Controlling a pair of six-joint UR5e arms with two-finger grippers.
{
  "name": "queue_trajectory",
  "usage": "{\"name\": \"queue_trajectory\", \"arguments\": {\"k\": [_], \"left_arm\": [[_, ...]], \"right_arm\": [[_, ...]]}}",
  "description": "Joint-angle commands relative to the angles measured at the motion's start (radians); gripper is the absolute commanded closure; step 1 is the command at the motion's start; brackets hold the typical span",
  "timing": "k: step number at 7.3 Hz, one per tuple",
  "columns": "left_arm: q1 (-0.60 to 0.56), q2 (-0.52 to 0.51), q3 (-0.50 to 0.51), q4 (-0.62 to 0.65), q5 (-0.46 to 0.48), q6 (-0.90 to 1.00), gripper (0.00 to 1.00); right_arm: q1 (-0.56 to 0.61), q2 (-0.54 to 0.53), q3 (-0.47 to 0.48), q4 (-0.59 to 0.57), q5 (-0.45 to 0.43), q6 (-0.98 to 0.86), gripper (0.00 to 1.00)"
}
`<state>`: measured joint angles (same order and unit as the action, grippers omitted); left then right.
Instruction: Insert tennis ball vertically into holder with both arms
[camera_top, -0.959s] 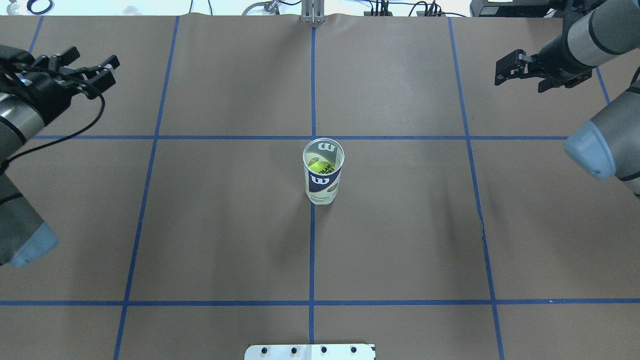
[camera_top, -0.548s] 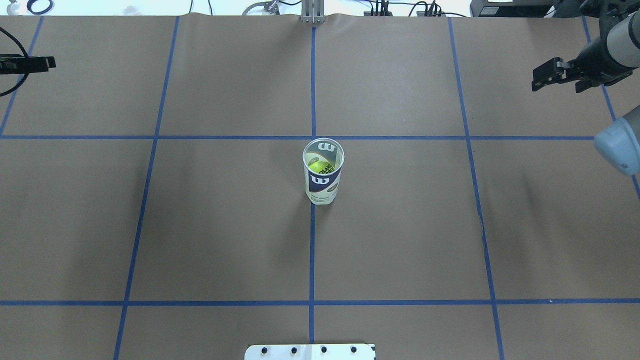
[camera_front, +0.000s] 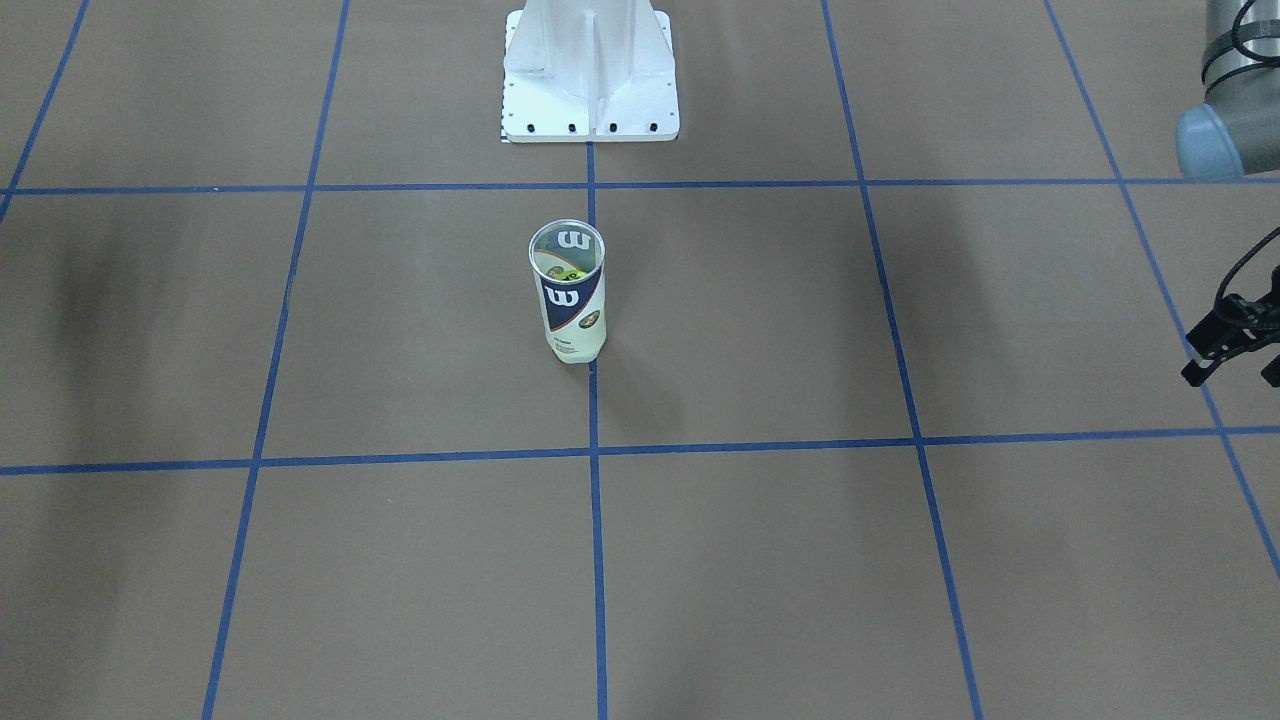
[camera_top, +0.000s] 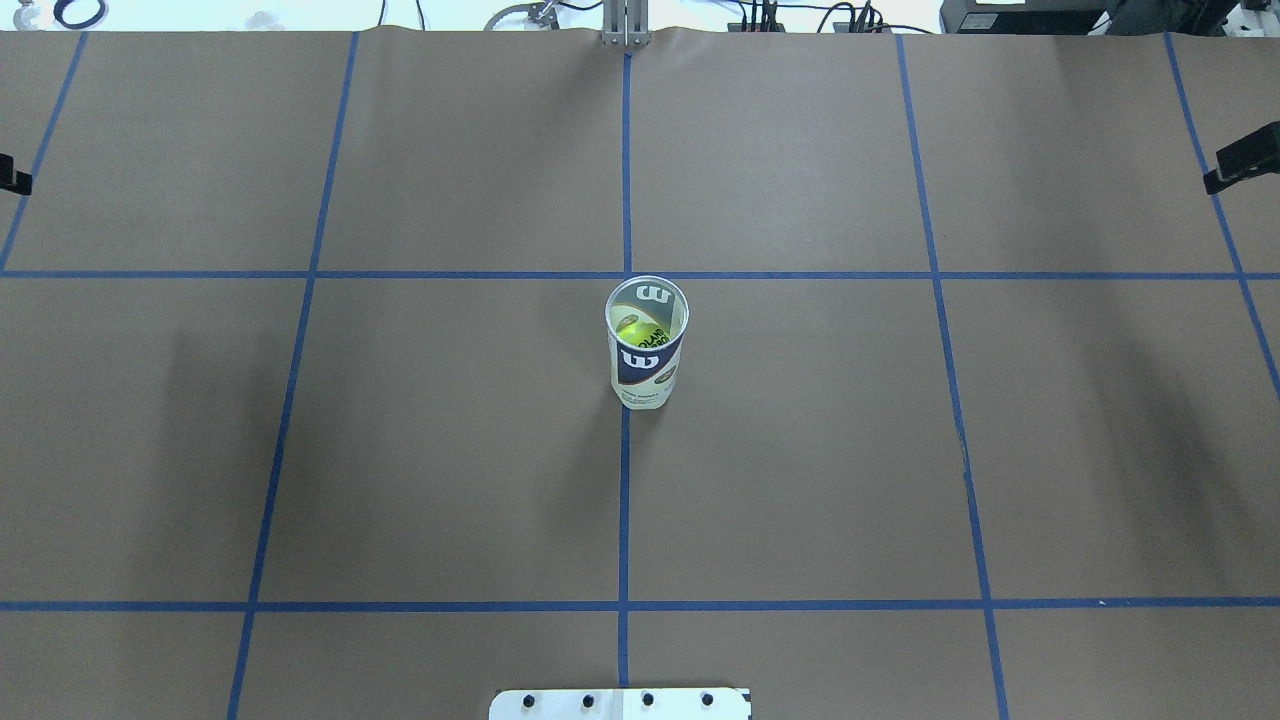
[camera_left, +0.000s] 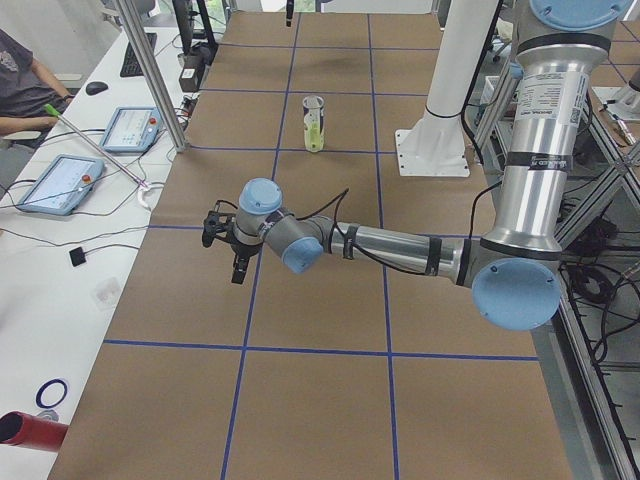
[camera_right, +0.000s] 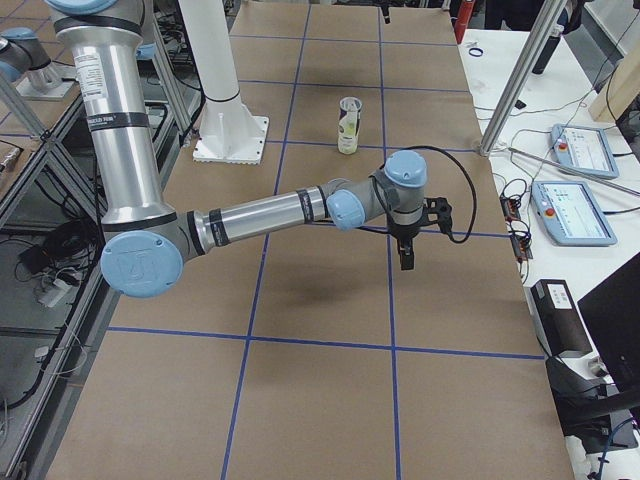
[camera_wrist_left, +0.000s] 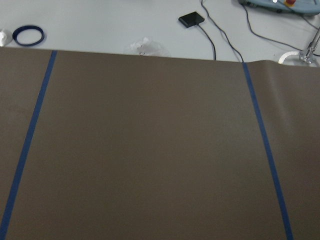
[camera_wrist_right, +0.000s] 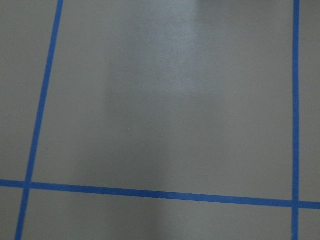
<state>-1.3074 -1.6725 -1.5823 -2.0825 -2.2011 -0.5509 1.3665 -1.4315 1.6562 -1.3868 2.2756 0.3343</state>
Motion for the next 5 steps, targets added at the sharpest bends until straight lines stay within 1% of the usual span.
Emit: {"name": "queue_trajectory", "arguments": {"k": [1, 2, 3, 4, 5], "left_arm": [[-0.046, -0.009, -0.005, 0.221, -0.053, 0.184, 0.01], [-0.079, -0.007, -0.002, 0.261, -0.145, 0.181, 0.01], [-0.098, -0.007, -0.007, 0.292, -0.222, 0.174, 0.01], [-0.119, 0.011, -0.028, 0.309, -0.230, 0.102, 0.01], [-0.191, 0.028, -0.038, 0.311, -0.247, 0.047, 0.01]], "right_arm": [[0.040, -0.035, -0.029, -0.023, 0.022, -0.141, 0.00], [0.042, -0.034, -0.027, -0.087, 0.065, -0.197, 0.00], [0.043, -0.030, -0.024, -0.122, 0.088, -0.222, 0.00], [0.042, -0.024, -0.030, -0.124, 0.081, -0.219, 0.00], [0.040, -0.023, -0.032, -0.124, 0.081, -0.218, 0.00]]}}
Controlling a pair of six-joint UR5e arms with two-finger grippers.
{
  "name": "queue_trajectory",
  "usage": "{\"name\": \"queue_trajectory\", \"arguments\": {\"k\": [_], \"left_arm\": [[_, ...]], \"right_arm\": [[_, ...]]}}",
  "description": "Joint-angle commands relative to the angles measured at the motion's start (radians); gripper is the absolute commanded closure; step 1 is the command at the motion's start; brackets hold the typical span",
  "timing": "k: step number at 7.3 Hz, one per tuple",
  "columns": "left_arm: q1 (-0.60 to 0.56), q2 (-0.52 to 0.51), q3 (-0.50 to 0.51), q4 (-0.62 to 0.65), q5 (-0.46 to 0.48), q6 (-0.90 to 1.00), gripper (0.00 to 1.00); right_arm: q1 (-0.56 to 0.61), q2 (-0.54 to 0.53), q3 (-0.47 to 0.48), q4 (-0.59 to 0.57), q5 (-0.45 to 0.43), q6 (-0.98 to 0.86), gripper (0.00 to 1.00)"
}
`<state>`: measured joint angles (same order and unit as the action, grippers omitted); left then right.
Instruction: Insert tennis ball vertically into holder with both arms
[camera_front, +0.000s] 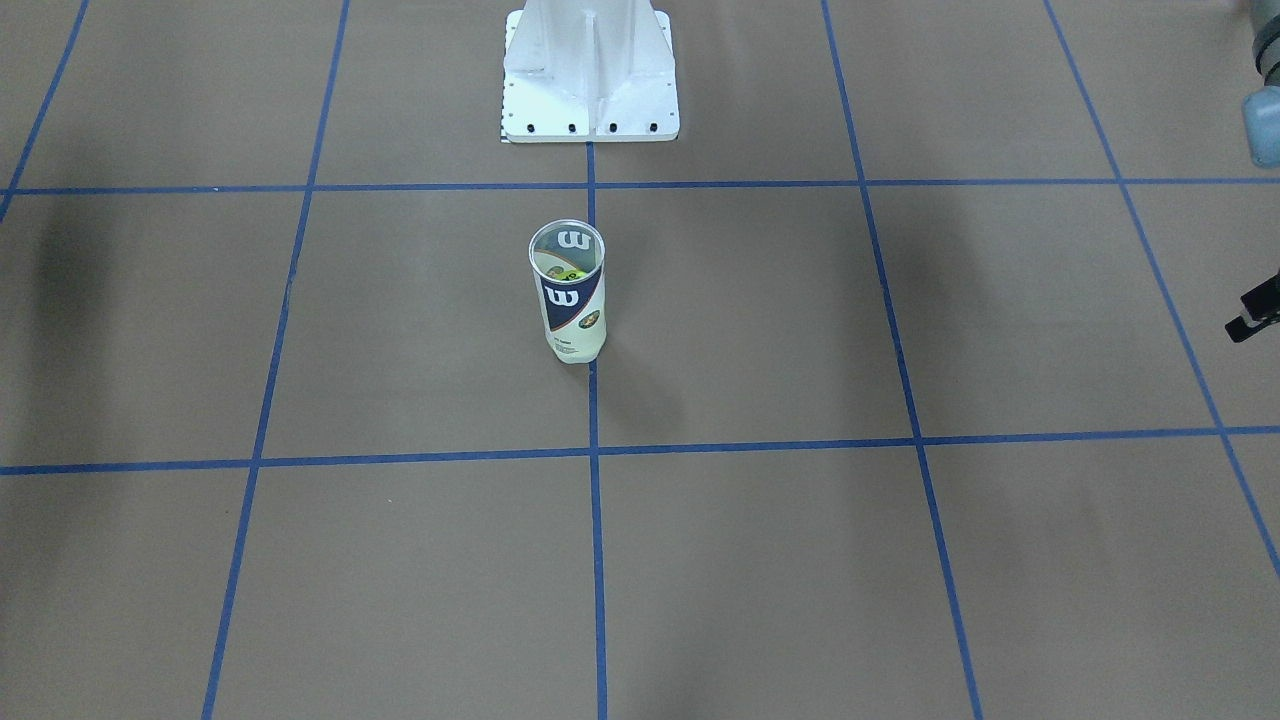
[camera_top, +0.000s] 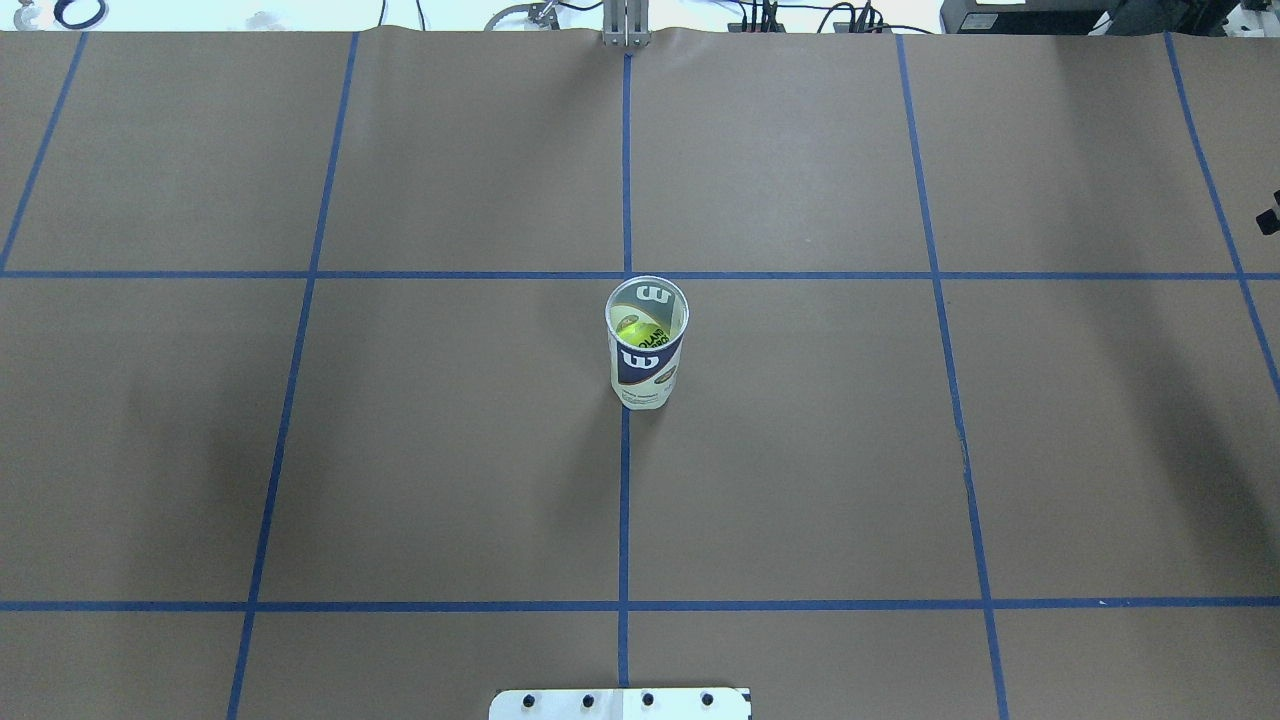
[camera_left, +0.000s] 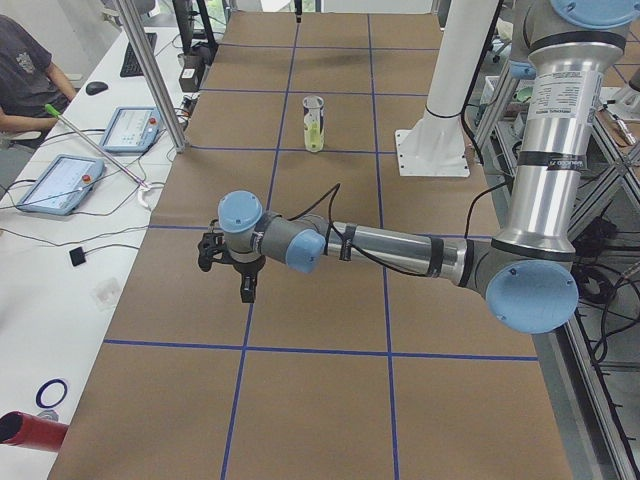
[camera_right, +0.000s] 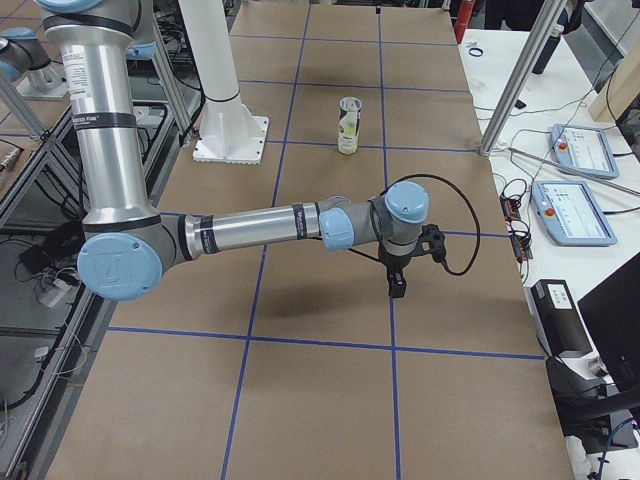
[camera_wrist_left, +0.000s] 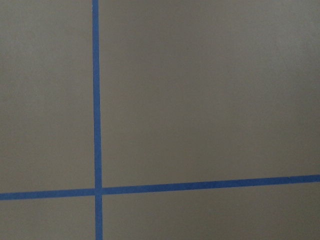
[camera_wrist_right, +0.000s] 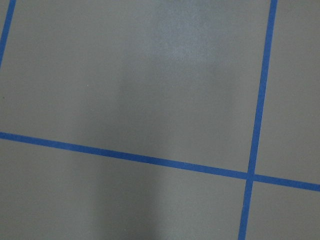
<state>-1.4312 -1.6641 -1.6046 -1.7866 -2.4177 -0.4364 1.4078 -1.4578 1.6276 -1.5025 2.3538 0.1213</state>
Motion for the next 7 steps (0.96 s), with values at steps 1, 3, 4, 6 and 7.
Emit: {"name": "queue_trajectory", "arguments": {"k": [1, 3, 4, 6, 7], "left_arm": [[-0.099, 0.020, -0.023, 0.018, -0.044, -0.068, 0.01], [-0.106, 0.030, -0.073, 0.041, -0.049, -0.061, 0.01], [-0.104, 0.033, -0.080, 0.041, -0.040, -0.009, 0.01], [-0.094, 0.063, -0.080, 0.049, 0.002, 0.073, 0.01], [-0.092, 0.069, -0.080, 0.087, 0.023, 0.074, 0.01]], "right_arm": [[-0.001, 0.004, -0.002, -0.005, 0.002, 0.006, 0.00], [-0.004, 0.002, -0.011, -0.001, -0.004, 0.008, 0.00], [-0.004, 0.002, -0.012, 0.002, -0.005, 0.008, 0.00], [-0.003, 0.002, -0.018, 0.007, -0.019, 0.006, 0.00], [-0.003, 0.001, -0.018, 0.007, -0.046, -0.002, 0.00]]}}
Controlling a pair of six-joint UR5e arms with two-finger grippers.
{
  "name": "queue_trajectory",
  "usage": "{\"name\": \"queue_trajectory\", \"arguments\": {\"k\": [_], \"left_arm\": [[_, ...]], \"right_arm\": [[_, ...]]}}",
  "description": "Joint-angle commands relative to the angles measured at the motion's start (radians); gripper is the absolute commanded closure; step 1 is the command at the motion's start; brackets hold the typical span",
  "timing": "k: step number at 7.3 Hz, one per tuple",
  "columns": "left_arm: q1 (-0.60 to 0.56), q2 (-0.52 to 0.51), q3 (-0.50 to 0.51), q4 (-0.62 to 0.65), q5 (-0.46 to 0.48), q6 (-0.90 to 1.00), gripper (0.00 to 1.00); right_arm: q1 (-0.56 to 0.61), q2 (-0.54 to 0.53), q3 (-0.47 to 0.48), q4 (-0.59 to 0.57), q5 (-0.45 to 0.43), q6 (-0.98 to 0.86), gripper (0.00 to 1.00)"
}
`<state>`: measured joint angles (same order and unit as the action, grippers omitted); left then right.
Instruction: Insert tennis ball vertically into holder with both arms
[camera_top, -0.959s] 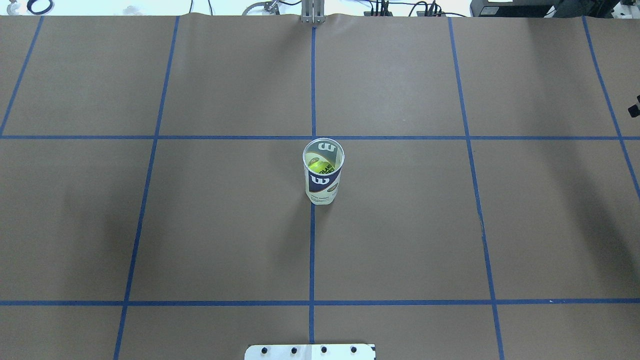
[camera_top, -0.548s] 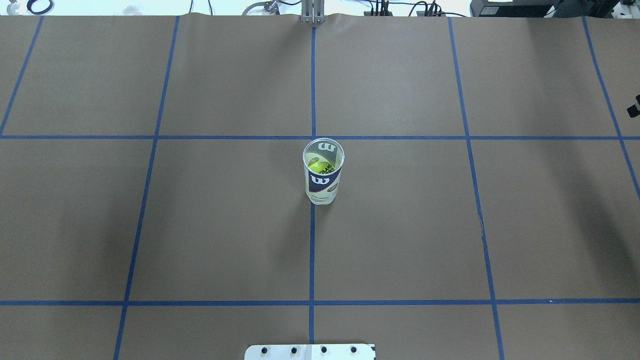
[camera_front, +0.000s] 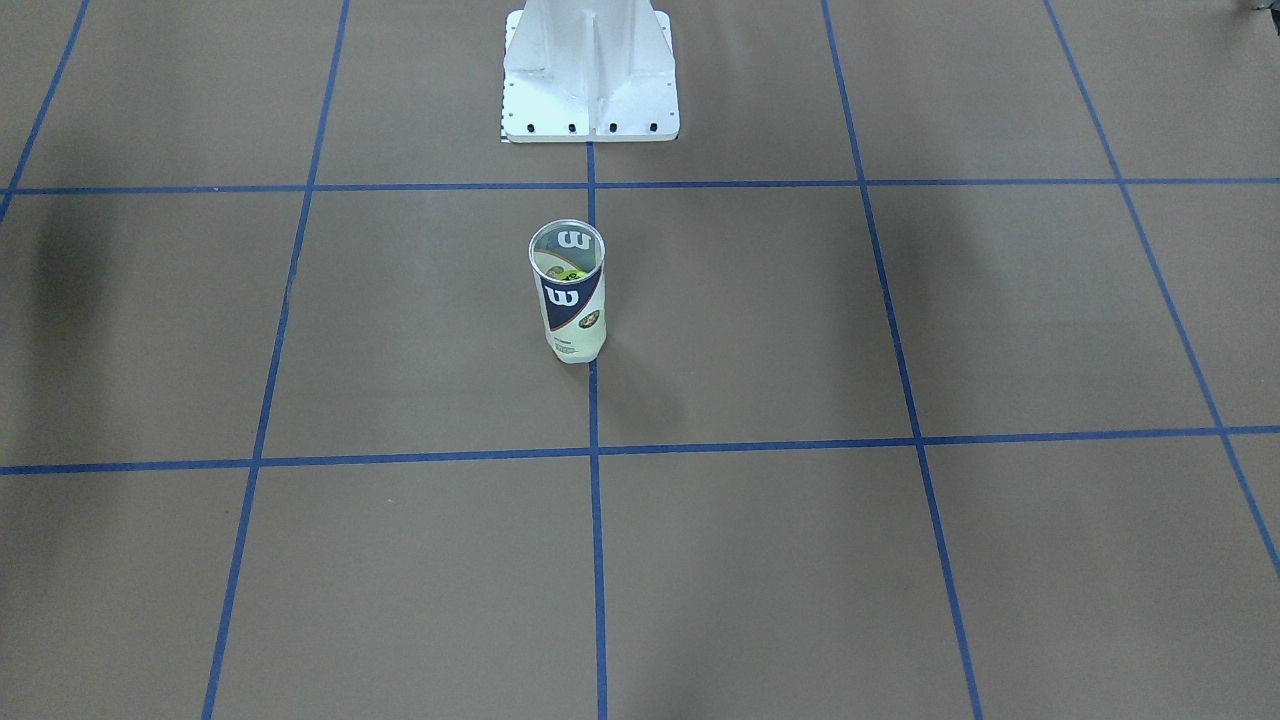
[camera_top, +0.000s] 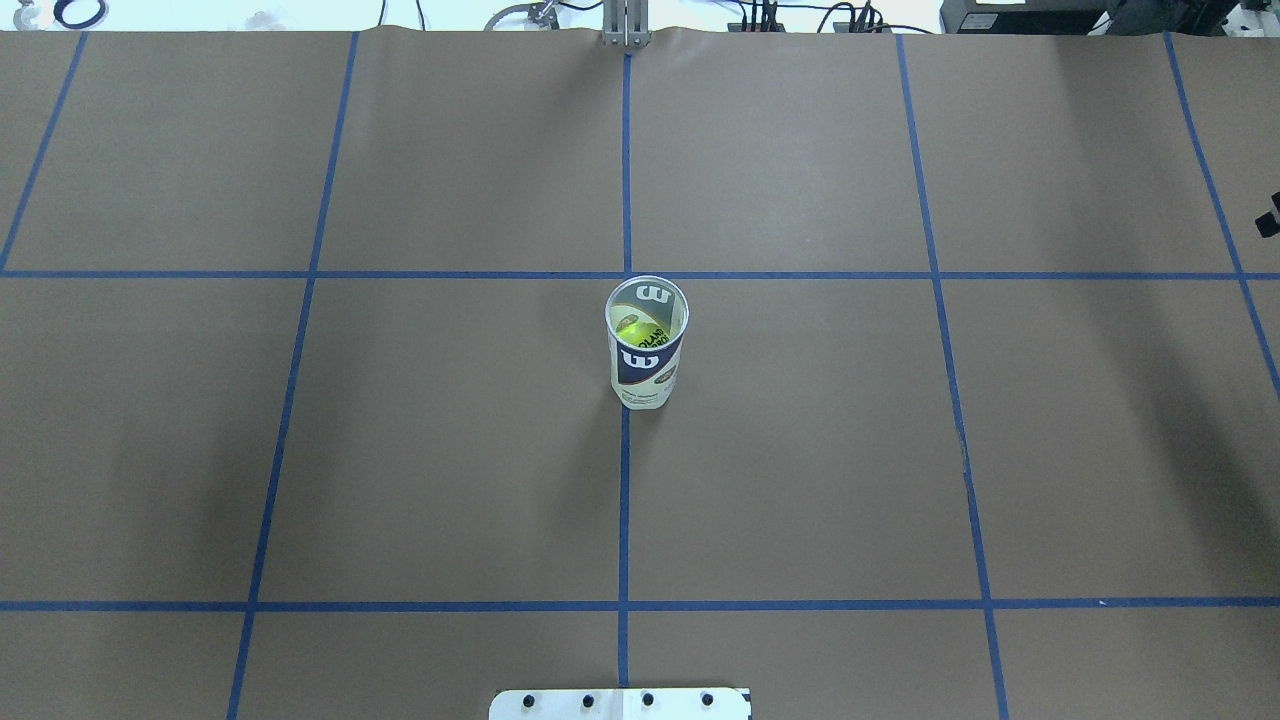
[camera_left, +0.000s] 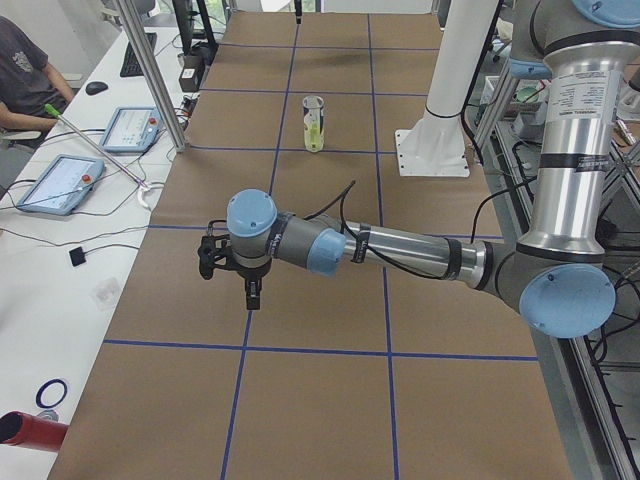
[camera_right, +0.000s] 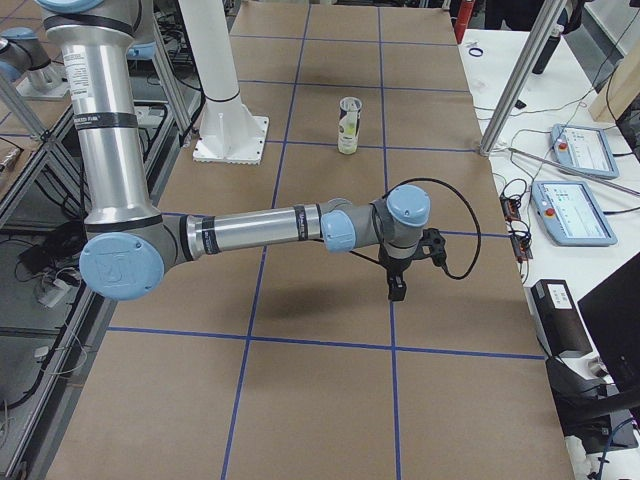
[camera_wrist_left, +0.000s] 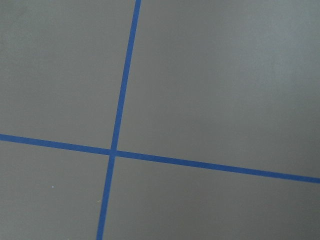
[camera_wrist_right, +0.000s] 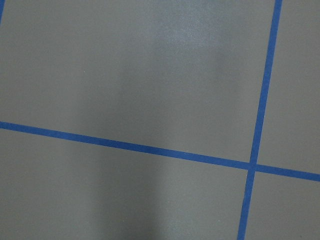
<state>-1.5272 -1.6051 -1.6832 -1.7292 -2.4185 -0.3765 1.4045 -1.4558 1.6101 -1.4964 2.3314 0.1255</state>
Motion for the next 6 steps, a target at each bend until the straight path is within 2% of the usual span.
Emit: {"name": "queue_trajectory", "arguments": {"k": [1, 4, 6], "left_arm": [[0.009, 0.016, -0.004, 0.031, 0.071, 0.019, 0.01], [0.022, 0.066, -0.001, 0.058, 0.095, 0.158, 0.01], [0.016, 0.070, -0.015, 0.187, 0.090, 0.278, 0.01]], "right_arm": [[0.001, -0.004, -0.001, 0.002, -0.026, -0.010, 0.00], [0.001, -0.006, 0.002, 0.005, -0.023, -0.012, 0.00], [0.001, -0.001, 0.007, 0.005, -0.020, -0.009, 0.00]]}}
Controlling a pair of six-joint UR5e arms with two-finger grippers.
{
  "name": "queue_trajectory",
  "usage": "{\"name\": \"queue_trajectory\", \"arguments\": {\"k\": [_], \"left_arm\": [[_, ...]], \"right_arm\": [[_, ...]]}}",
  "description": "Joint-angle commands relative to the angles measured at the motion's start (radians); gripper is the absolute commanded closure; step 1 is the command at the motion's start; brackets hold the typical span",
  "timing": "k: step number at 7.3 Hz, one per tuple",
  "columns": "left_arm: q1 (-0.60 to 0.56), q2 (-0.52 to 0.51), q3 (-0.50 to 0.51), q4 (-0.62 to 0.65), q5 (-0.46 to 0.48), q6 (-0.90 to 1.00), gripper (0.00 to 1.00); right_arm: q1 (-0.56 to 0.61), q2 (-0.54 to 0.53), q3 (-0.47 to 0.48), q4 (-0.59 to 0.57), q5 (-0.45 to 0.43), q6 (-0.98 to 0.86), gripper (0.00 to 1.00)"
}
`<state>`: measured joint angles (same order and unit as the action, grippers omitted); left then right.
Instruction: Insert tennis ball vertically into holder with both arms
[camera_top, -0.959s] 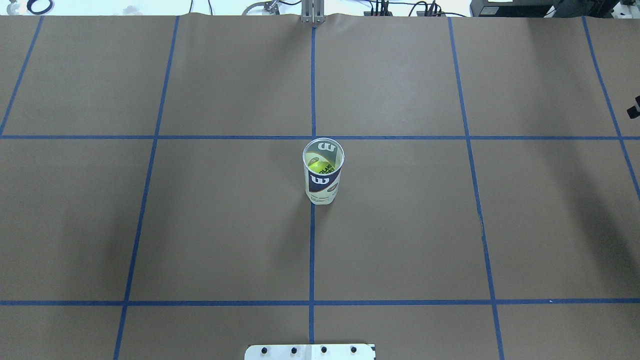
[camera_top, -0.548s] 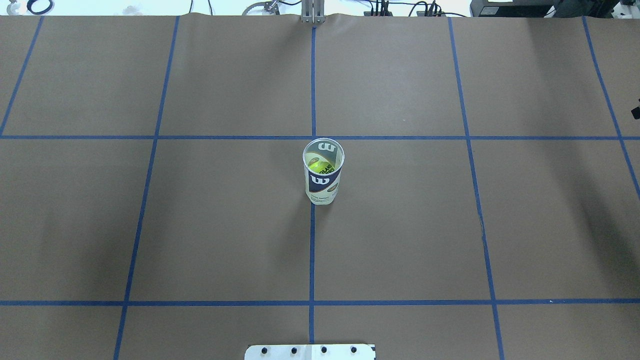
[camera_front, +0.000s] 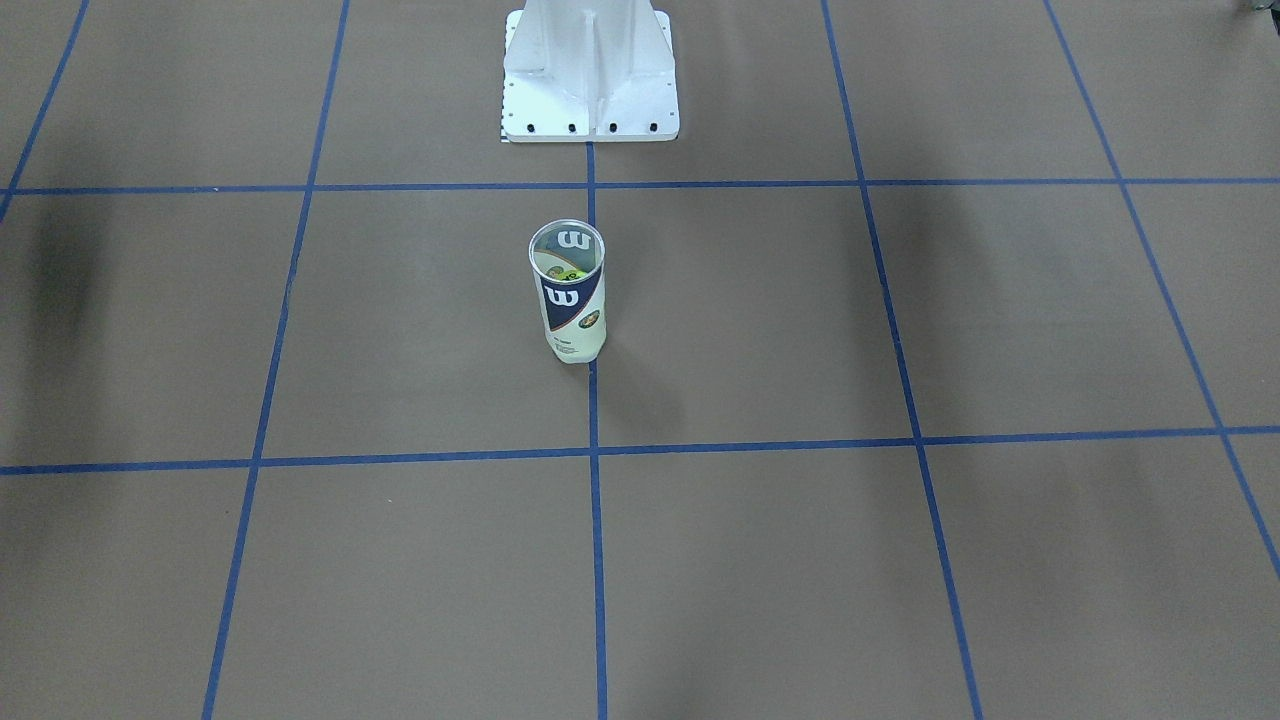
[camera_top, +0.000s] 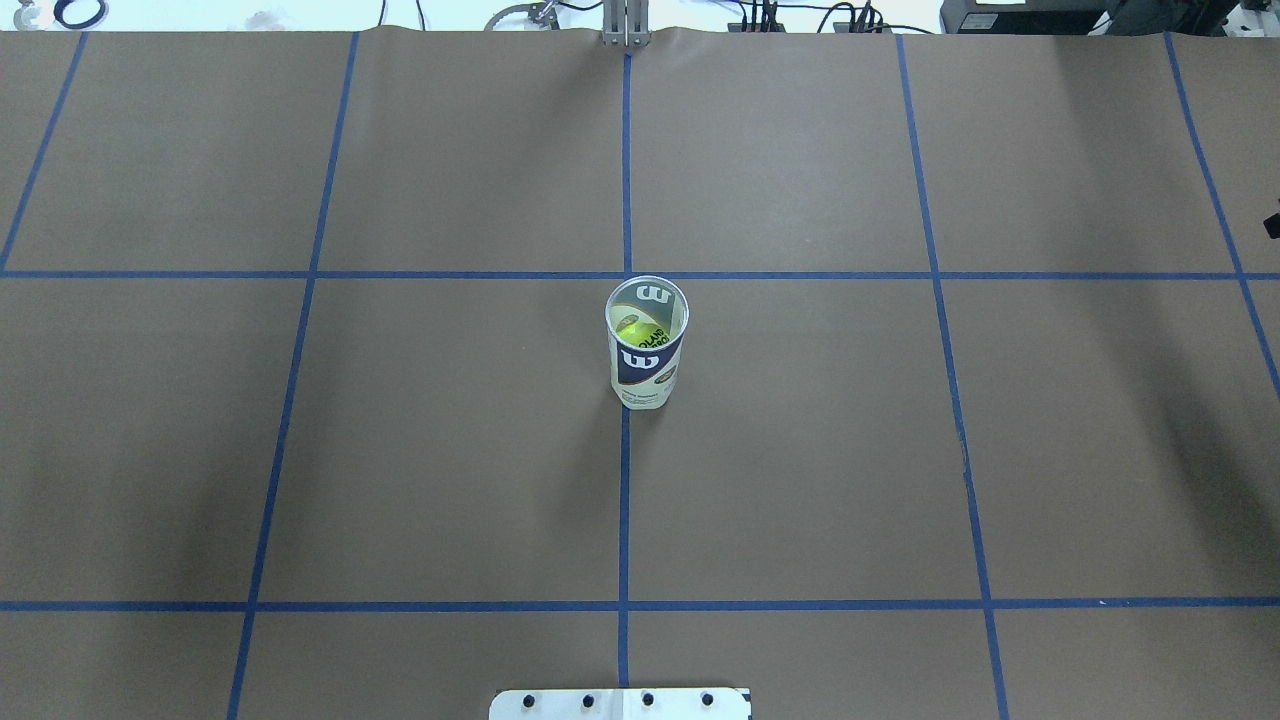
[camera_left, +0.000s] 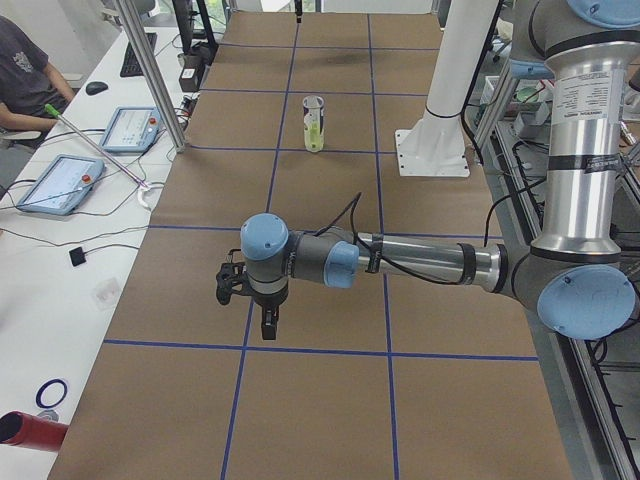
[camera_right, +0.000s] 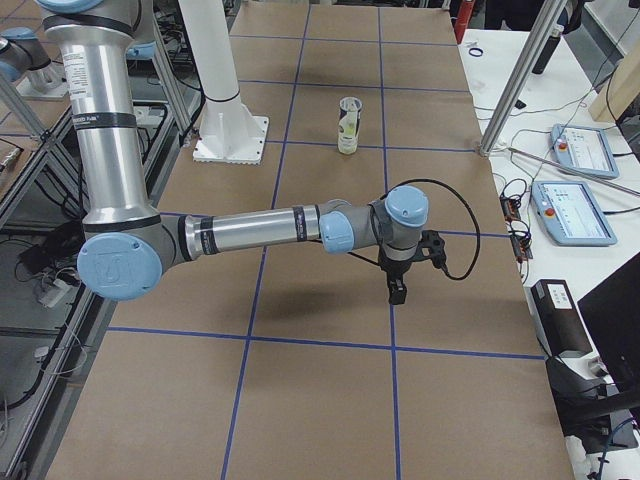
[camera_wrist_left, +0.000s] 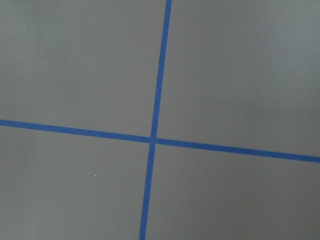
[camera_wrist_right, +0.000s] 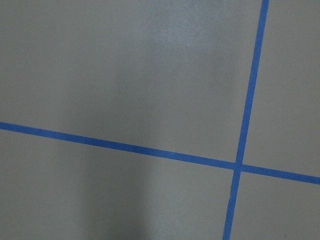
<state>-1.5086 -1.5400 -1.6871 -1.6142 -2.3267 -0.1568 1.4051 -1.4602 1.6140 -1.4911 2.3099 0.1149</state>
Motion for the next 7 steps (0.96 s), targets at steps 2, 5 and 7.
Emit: {"name": "queue_trajectory", "arguments": {"k": [2, 5, 7], "left_arm": [[-0.005, -0.003, -0.063, 0.202, -0.008, 0.059, 0.01], [-0.005, 0.000, -0.069, 0.211, -0.011, 0.060, 0.01], [-0.005, 0.000, -0.026, 0.090, -0.016, 0.056, 0.01]], "right_arm": [[-0.002, 0.004, 0.000, -0.001, 0.005, 0.002, 0.00], [-0.002, 0.009, 0.011, 0.000, 0.005, 0.002, 0.00], [0.000, 0.009, 0.004, -0.001, -0.003, 0.006, 0.00]]}}
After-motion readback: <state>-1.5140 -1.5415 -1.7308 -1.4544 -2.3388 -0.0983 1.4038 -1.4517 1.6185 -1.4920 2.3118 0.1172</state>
